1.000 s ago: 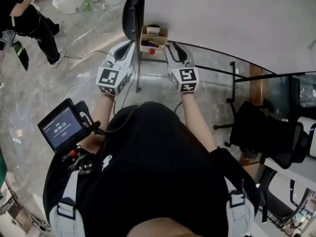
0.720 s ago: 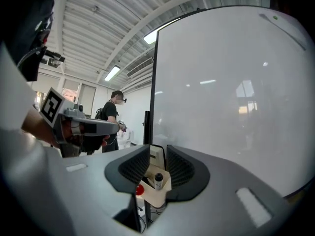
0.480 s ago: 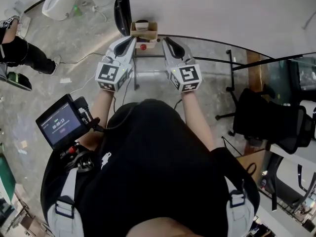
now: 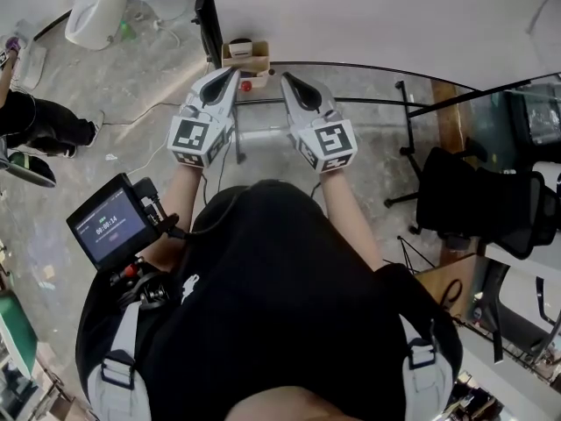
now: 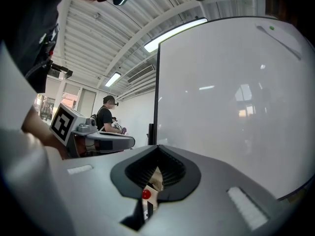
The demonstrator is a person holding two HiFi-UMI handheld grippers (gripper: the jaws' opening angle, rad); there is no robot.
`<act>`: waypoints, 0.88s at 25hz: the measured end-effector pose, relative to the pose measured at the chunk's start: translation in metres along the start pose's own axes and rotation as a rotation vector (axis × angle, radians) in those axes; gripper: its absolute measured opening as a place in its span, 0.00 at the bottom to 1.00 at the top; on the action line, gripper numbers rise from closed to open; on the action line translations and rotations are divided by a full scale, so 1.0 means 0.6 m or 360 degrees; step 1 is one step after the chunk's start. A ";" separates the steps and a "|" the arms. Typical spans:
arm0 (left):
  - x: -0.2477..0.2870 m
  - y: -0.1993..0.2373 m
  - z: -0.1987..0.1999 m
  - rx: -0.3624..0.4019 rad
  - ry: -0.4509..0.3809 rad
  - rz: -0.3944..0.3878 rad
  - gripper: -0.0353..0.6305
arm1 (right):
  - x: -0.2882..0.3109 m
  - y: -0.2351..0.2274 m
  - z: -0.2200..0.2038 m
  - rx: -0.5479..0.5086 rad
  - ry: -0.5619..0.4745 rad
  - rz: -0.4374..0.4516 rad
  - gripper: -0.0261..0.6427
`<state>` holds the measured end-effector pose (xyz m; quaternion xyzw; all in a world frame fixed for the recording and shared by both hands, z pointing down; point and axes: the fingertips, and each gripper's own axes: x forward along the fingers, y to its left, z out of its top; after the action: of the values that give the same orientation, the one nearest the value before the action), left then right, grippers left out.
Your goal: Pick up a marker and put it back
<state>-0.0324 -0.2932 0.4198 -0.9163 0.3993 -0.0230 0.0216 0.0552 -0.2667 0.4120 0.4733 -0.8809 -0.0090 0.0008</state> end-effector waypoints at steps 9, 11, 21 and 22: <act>-0.006 0.001 -0.004 0.0006 0.0000 -0.0012 0.06 | -0.005 0.003 -0.002 0.0021 -0.0014 -0.0026 0.05; -0.007 0.001 -0.007 0.0009 0.0002 -0.0016 0.06 | -0.004 0.004 -0.003 0.0016 -0.0012 -0.0030 0.05; -0.008 -0.003 -0.012 0.0005 0.0000 -0.0031 0.06 | -0.006 -0.003 -0.006 0.0004 -0.0010 -0.0062 0.05; -0.009 -0.004 -0.013 0.0003 0.0001 -0.0034 0.06 | -0.006 -0.001 -0.007 0.0000 -0.0008 -0.0064 0.05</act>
<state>-0.0347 -0.2881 0.4279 -0.9205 0.3895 -0.0237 0.0221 0.0576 -0.2642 0.4160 0.4908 -0.8712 -0.0103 -0.0016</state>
